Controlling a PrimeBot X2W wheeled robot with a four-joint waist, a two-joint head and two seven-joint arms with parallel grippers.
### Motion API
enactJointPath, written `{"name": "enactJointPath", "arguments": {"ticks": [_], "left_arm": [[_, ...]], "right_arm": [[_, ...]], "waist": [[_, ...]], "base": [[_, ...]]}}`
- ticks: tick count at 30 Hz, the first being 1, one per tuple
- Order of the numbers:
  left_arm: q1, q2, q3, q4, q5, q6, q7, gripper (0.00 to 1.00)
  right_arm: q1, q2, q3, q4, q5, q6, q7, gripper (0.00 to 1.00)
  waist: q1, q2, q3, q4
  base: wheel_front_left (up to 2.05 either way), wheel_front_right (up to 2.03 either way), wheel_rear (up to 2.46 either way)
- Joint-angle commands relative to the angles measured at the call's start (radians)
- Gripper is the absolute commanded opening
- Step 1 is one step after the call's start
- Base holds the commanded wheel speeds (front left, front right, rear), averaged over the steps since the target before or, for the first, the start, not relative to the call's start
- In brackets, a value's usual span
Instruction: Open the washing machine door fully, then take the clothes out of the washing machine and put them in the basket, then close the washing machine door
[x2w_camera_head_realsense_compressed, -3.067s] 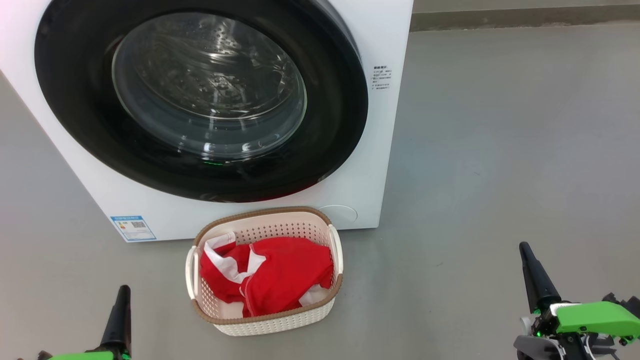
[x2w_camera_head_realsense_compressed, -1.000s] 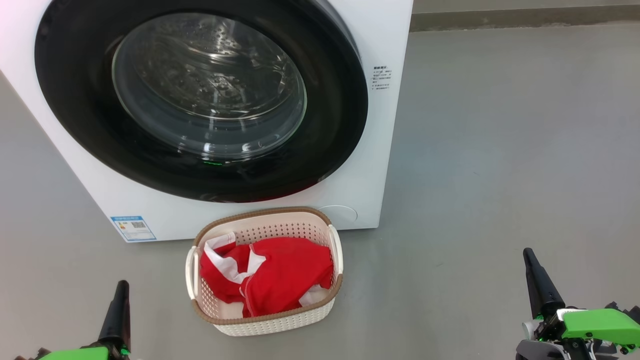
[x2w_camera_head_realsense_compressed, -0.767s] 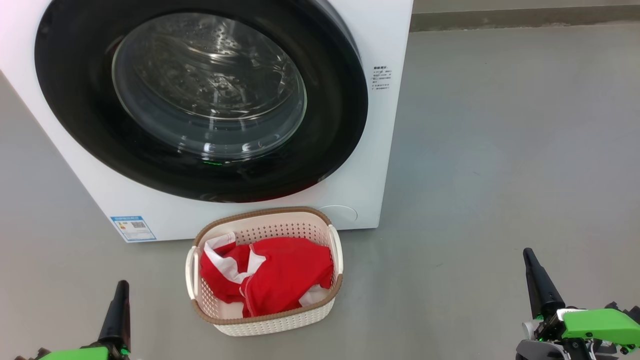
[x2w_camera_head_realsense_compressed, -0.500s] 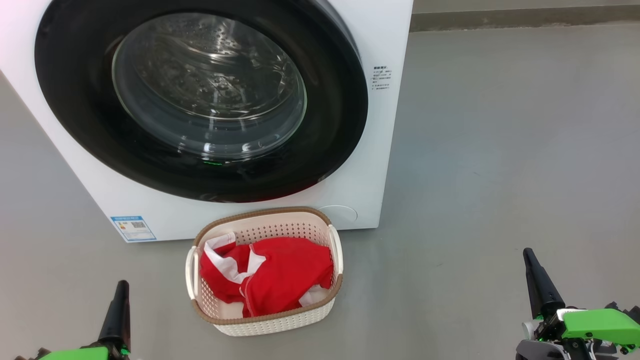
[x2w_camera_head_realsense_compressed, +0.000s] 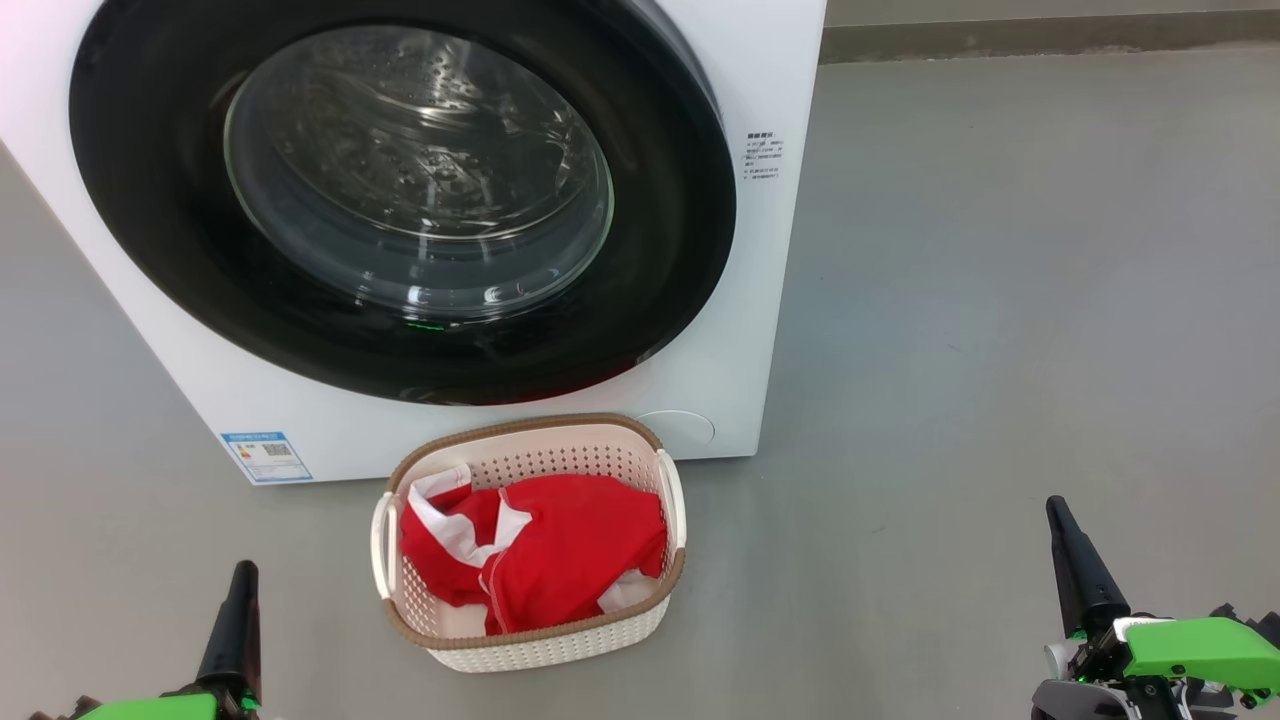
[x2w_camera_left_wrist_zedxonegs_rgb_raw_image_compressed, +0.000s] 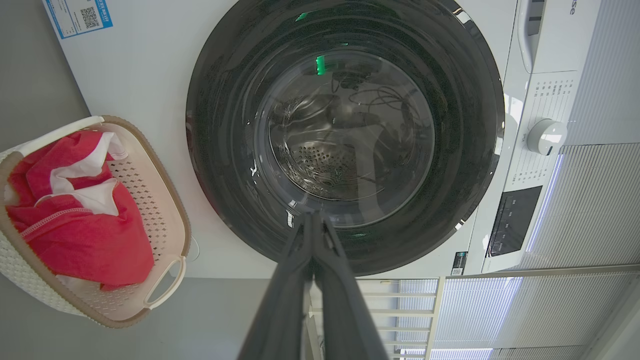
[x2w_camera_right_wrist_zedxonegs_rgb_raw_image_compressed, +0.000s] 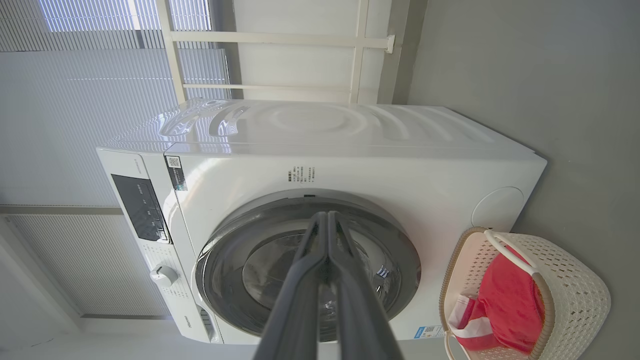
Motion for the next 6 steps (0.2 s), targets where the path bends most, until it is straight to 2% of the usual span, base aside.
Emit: {"name": "enactJointPath", "arguments": {"ticks": [1,6], "left_arm": [[-0.038,0.016,0.034,-0.019,-0.003,-0.012,0.006,0.00],[-0.038,0.016,0.034,-0.019,-0.003,-0.012,0.006,0.00]], "right_arm": [[-0.012,0.000,0.023,-0.030,0.003,0.002,0.008,0.00],[-0.012,0.000,0.023,-0.030,0.003,0.002,0.008,0.00]], "waist": [[0.0000,0.0000,0.000,0.000],[0.0000,0.0000,0.000,0.000]], "base": [[0.00,0.00,0.00],[0.00,0.00,0.00]]}}
